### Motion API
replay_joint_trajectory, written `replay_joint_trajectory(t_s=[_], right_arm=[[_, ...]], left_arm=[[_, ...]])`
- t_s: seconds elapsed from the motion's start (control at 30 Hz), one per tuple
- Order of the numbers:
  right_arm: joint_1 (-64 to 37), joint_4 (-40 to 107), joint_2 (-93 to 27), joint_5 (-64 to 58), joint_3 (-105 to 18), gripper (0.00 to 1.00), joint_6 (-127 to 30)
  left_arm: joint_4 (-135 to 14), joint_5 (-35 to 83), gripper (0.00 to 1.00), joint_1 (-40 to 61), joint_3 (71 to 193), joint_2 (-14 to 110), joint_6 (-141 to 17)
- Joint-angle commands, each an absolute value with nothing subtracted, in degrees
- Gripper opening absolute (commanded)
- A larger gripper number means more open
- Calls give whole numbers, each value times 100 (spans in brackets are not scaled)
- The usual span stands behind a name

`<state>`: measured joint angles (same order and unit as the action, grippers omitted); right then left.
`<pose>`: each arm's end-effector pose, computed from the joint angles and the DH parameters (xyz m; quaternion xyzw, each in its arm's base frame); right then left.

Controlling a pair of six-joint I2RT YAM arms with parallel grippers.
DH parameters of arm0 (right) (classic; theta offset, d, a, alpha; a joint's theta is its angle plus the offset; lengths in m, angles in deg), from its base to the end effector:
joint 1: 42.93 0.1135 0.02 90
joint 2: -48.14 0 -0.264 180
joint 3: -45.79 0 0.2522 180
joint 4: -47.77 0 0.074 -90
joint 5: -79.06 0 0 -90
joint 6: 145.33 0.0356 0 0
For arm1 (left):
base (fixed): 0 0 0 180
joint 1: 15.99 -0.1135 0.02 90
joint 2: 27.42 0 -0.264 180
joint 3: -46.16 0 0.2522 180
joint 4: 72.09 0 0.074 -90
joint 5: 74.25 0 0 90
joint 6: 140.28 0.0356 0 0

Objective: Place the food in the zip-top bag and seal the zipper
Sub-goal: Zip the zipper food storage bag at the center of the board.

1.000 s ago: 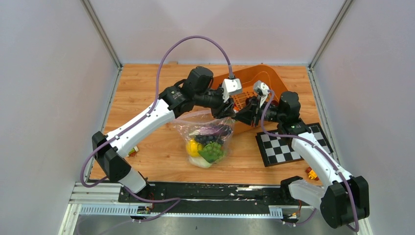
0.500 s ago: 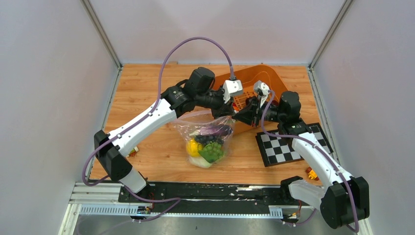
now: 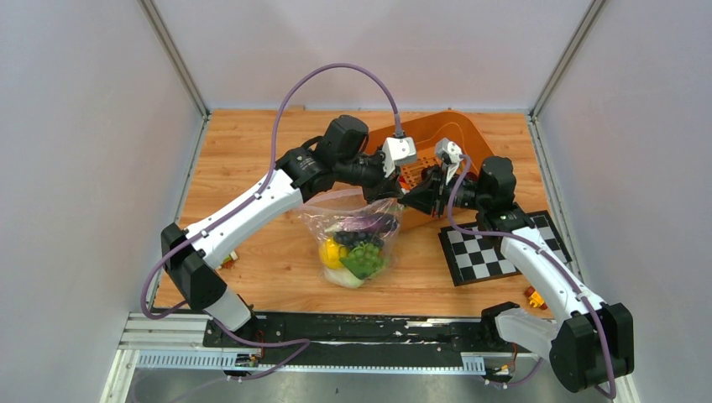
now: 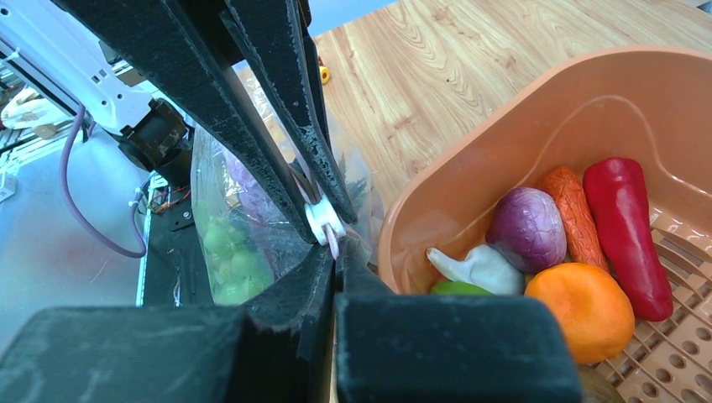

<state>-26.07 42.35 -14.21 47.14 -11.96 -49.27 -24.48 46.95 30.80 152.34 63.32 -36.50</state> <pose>0.2212 0.0986 0.3110 -0.3736 0.6375 0.4761 0.4768 0.2296 -0.2713 0.3890 0.5375 0.6625 -0.3580 0.3796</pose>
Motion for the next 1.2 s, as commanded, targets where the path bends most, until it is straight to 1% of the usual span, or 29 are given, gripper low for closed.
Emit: replay_joint_trajectory(t_s=[0.0,0.2,0.53,0.73,0.77,0.8,0.83,0.93,0.97,1.03,1.1,1.17], right_arm=[[-2571,4223,-1311,4574,-1407,0,-5010],[-2571,4253,-1272,4507,-1379,0,-4991],[-2570,4273,-1206,4447,-1366,0,-4987],[-2564,4271,-1252,4764,-1409,1,-4984],[-2548,4262,-1271,4828,-1412,7,-4980],[-2521,4247,-1275,4867,-1419,17,-4987],[-2492,4249,-1277,4879,-1427,25,-4998],[-2385,4304,-1284,4851,-1450,38,-5015],[-2340,4301,-1300,4830,-1462,41,-5052],[-2246,4289,-1309,4752,-1480,43,-5137],[-2182,4377,-1325,4691,-1466,44,-5134],[-2115,4419,-1365,4720,-1492,42,-5162]], left_arm=[[-2475,4553,0,3046,15209,5998,-3381],[-2157,4364,0,2984,15090,5795,-3220],[-2164,4203,0,2872,14719,5522,-3222],[-2921,4532,0,2850,14243,5217,-3682],[-2987,4655,0,2849,14248,5215,-3755],[-3022,4777,0,2855,14281,5232,-3814],[-3033,4881,0,2852,14331,5270,-3856],[-3040,5053,0,2854,14433,5379,-3926],[-3045,5100,0,2857,14454,5397,-3937],[-3011,5189,0,2857,14471,5432,-3952],[-2960,5192,0,2853,14502,5459,-3933],[-2917,5204,0,2856,14510,5460,-3921]])
